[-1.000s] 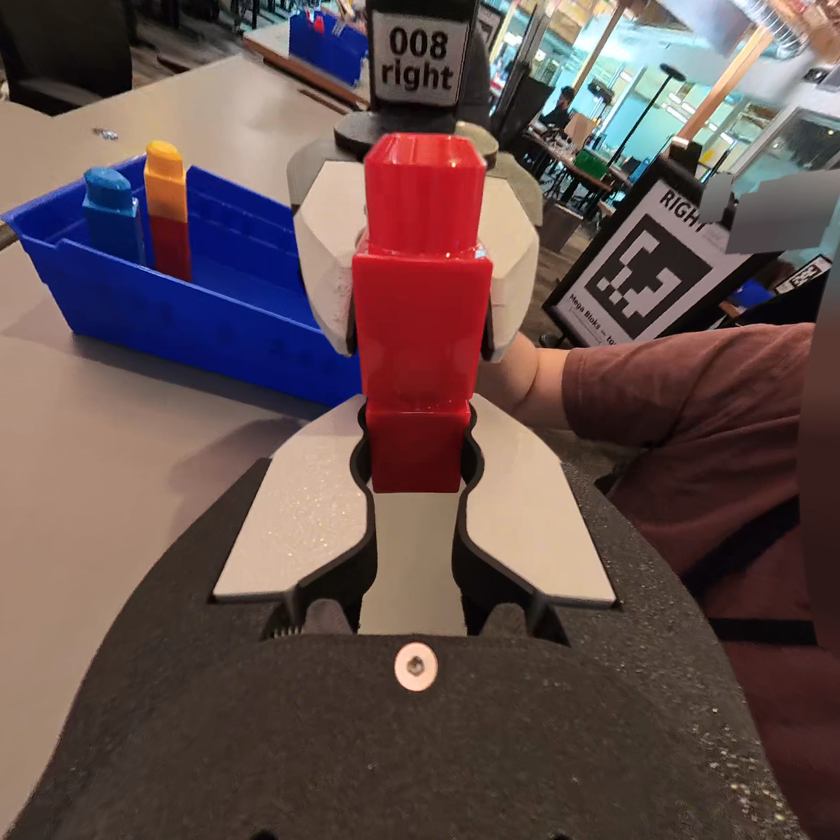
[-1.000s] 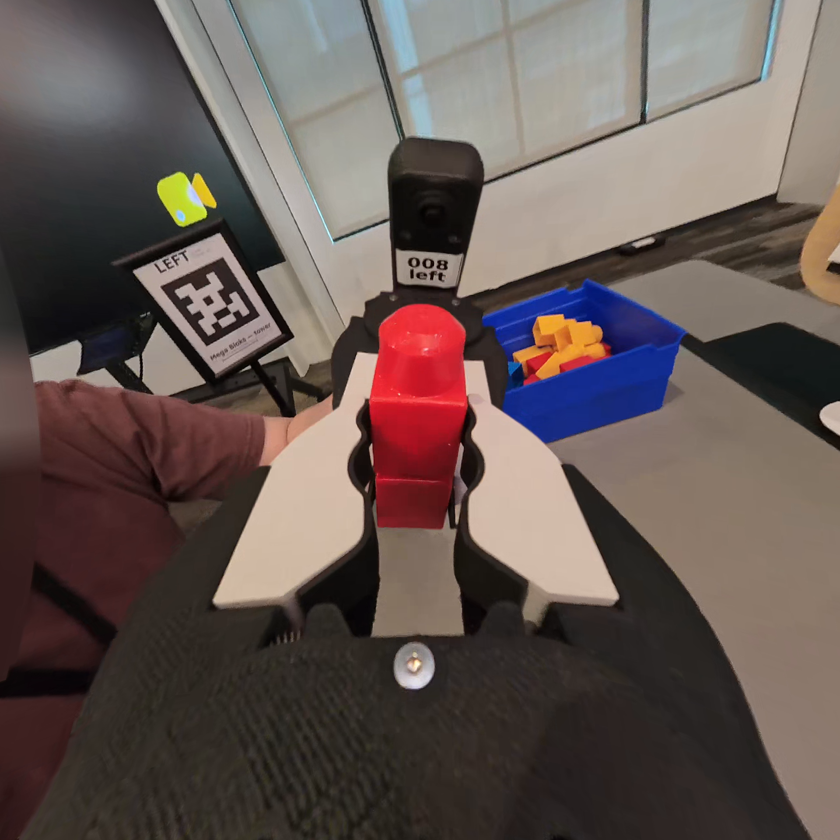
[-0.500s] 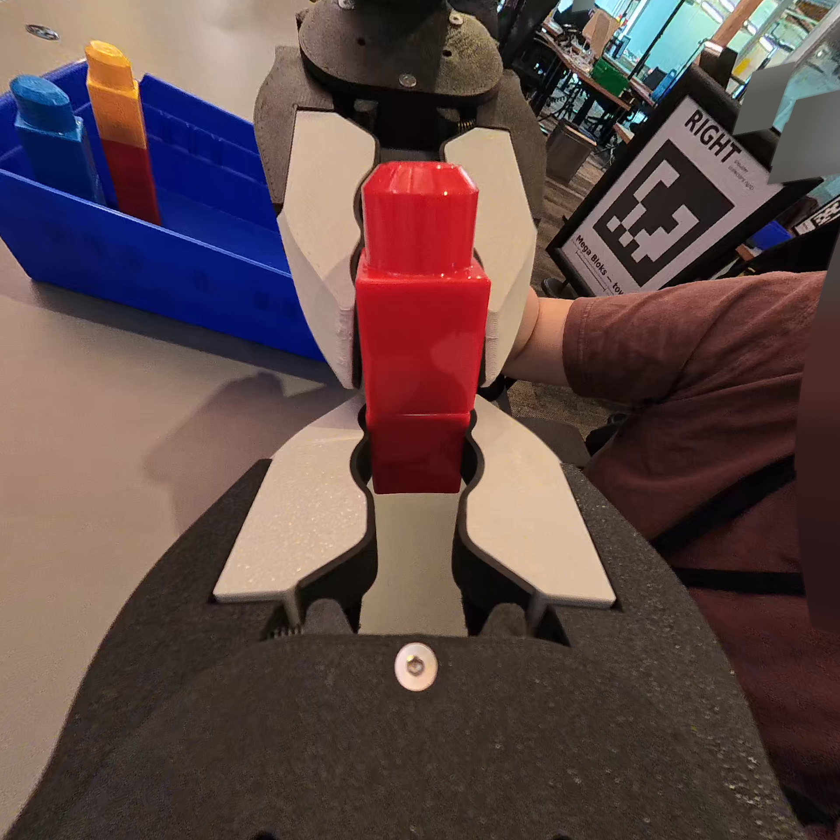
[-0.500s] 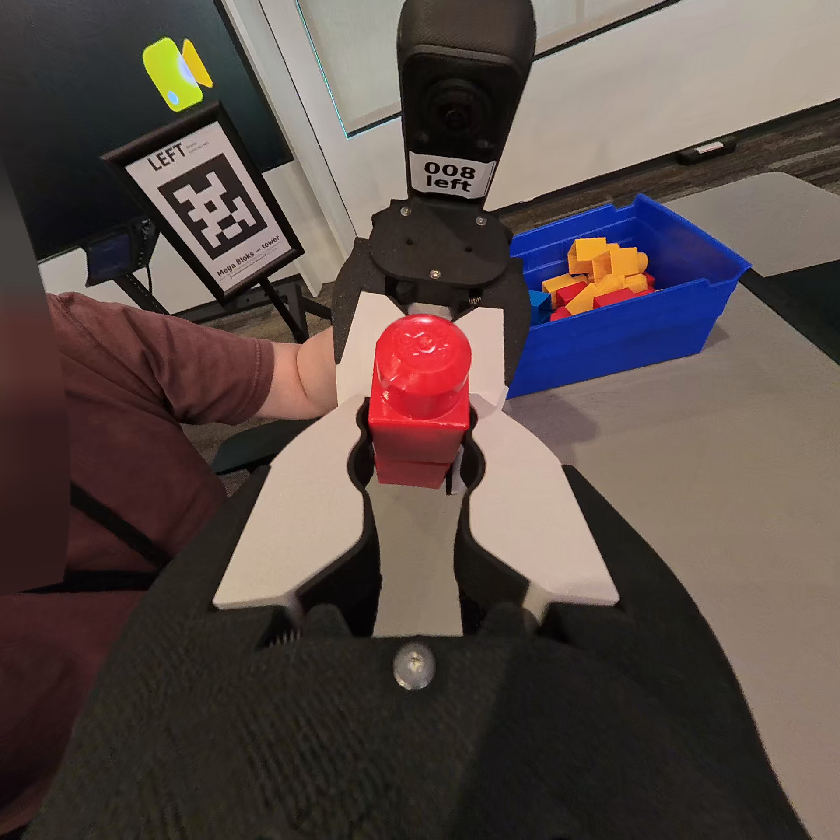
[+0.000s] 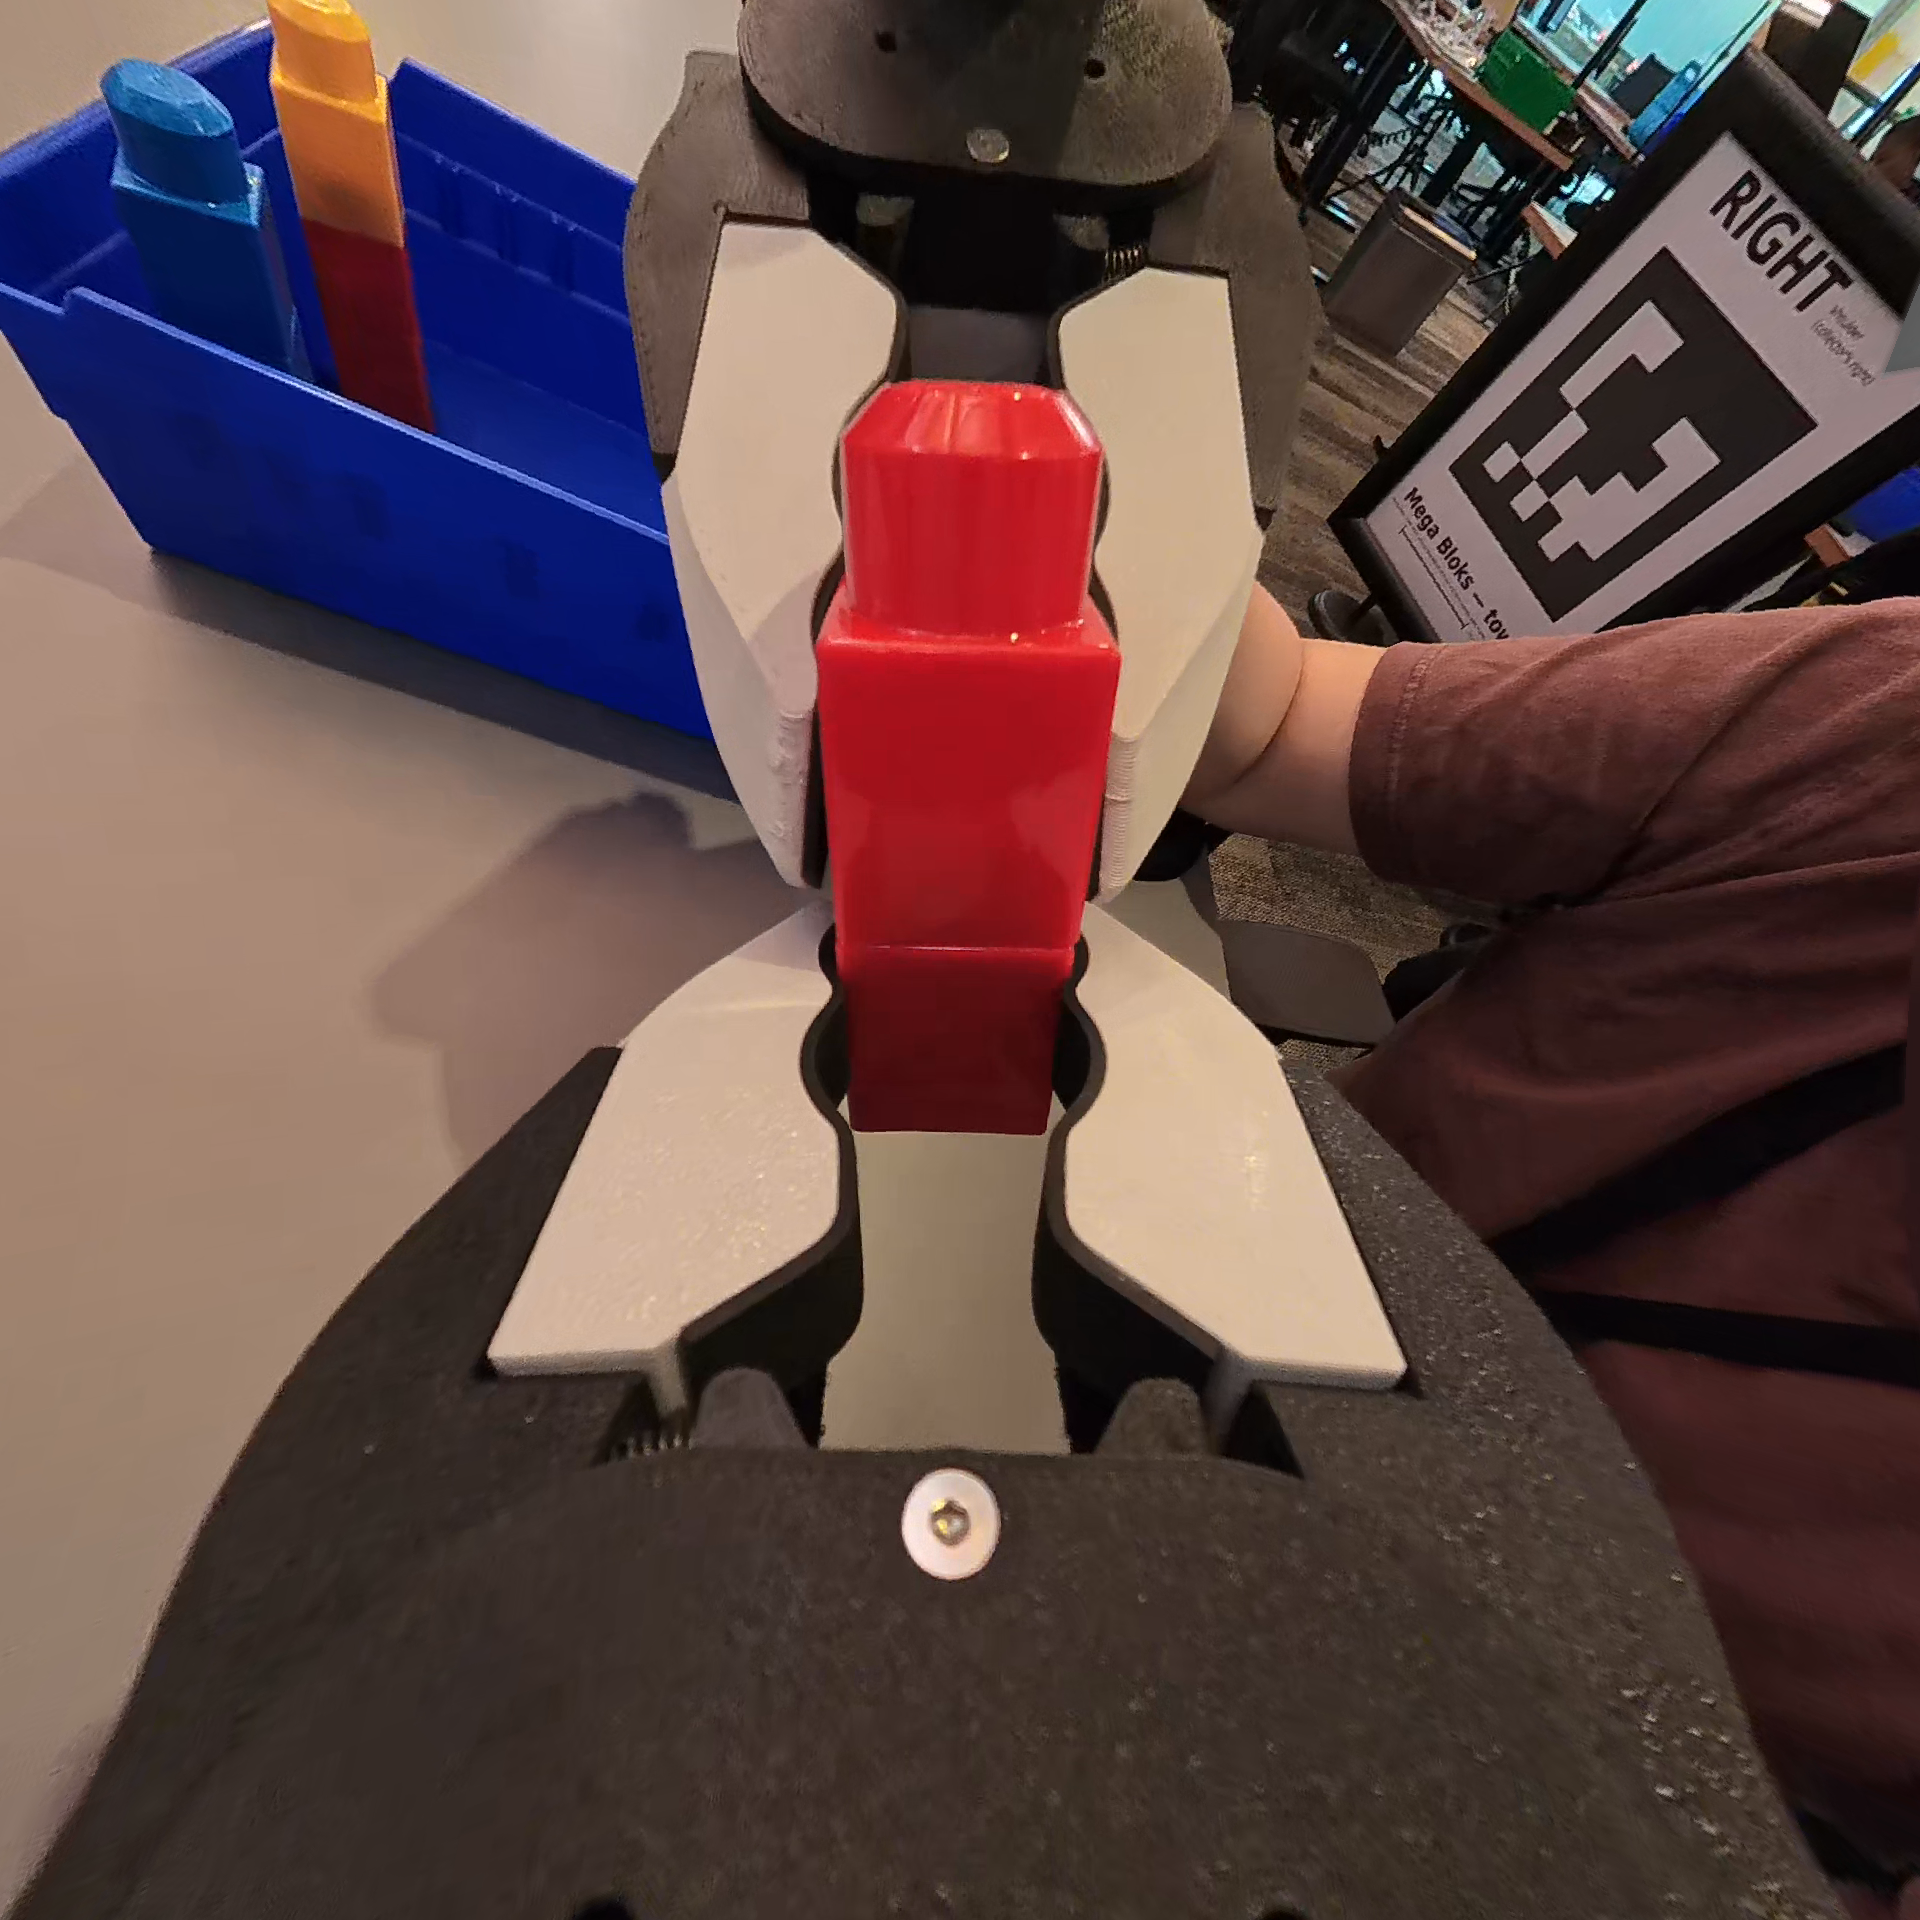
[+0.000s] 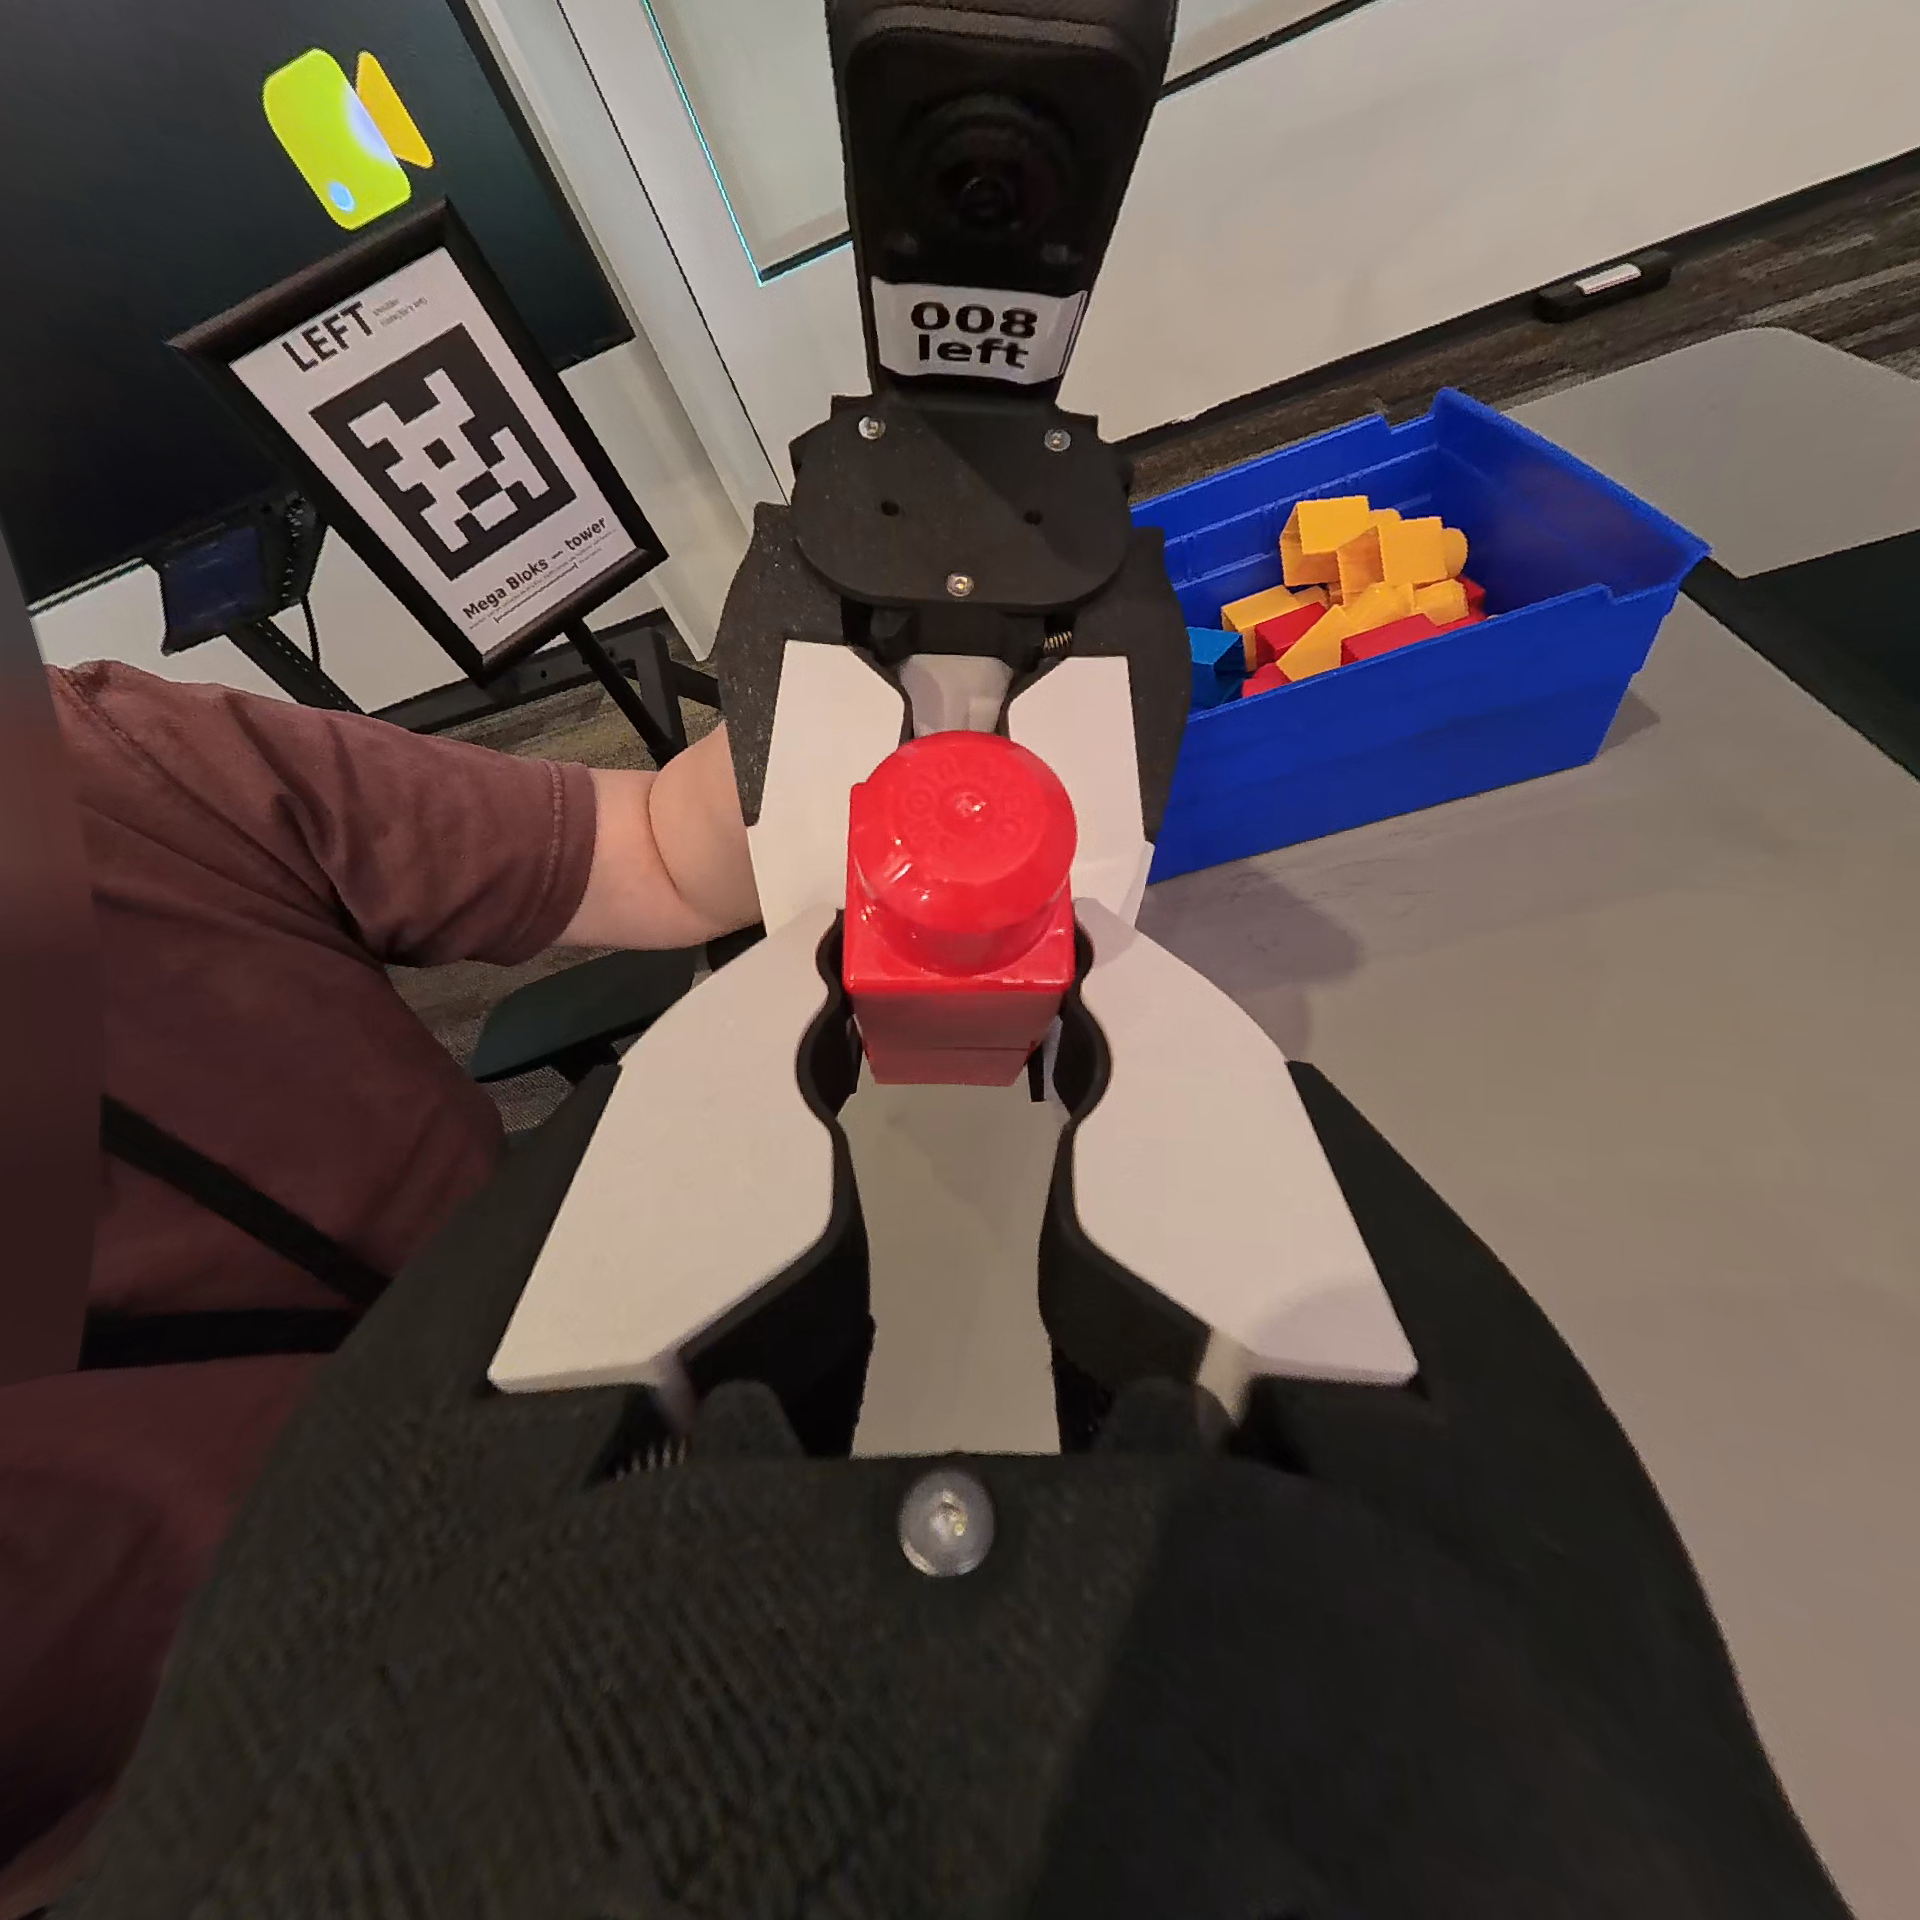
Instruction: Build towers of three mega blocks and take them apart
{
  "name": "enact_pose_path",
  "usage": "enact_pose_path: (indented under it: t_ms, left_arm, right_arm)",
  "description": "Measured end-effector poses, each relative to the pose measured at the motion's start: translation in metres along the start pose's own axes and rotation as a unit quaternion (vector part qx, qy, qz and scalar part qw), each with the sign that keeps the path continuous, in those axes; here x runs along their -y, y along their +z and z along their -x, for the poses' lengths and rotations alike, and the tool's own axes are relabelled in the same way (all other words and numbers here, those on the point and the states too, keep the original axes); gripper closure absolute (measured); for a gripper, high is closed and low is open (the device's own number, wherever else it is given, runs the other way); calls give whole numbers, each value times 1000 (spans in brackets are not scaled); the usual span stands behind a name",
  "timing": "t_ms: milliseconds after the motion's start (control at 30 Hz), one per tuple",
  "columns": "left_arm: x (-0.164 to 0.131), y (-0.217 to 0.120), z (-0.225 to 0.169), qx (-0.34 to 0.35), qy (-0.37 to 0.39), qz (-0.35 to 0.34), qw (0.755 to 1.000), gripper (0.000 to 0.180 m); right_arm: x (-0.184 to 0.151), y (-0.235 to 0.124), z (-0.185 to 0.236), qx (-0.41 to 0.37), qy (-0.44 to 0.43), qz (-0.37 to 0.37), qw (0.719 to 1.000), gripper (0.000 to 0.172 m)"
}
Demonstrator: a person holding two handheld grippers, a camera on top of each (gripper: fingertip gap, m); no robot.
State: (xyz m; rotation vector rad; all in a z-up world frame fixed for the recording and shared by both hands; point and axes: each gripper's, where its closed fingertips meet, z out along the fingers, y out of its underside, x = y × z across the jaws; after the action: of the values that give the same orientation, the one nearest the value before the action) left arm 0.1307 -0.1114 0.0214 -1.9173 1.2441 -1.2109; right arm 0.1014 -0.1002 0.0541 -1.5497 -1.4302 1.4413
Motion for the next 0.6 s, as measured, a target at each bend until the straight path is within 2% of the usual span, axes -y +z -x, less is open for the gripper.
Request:
enact_pose_path:
  t_ms: [100,200,267,367,433,533,600]
  left_arm:
    - [2,-2,2,1,1,-9,1000,145]
    - [17,-7,-8,-27,16,-60,998,145]
    - [22,-25,-6,2,41,-66,997,145]
    - [37,-91,-10,82,77,-121,986,145]
    - [42,-146,-16,139,78,-171,972,145]
    - [29,-227,-6,293,55,-217,930,145]
    - [10,-268,1,377,29,-221,899,145]
  right_arm:
    - [4,0,-2,0,-4,-17,1000,134]
    - [26,-8,7,7,-40,-77,996,131]
    - [47,-22,10,-24,-80,-138,987,98]
    - [65,-44,12,-52,-116,-194,973,108]
    - [65,-47,1,-81,-106,-197,971,112]
    - [44,-26,-23,-122,-83,-136,980,112]
    - [25,-1,-26,-117,-91,-82,986,113]
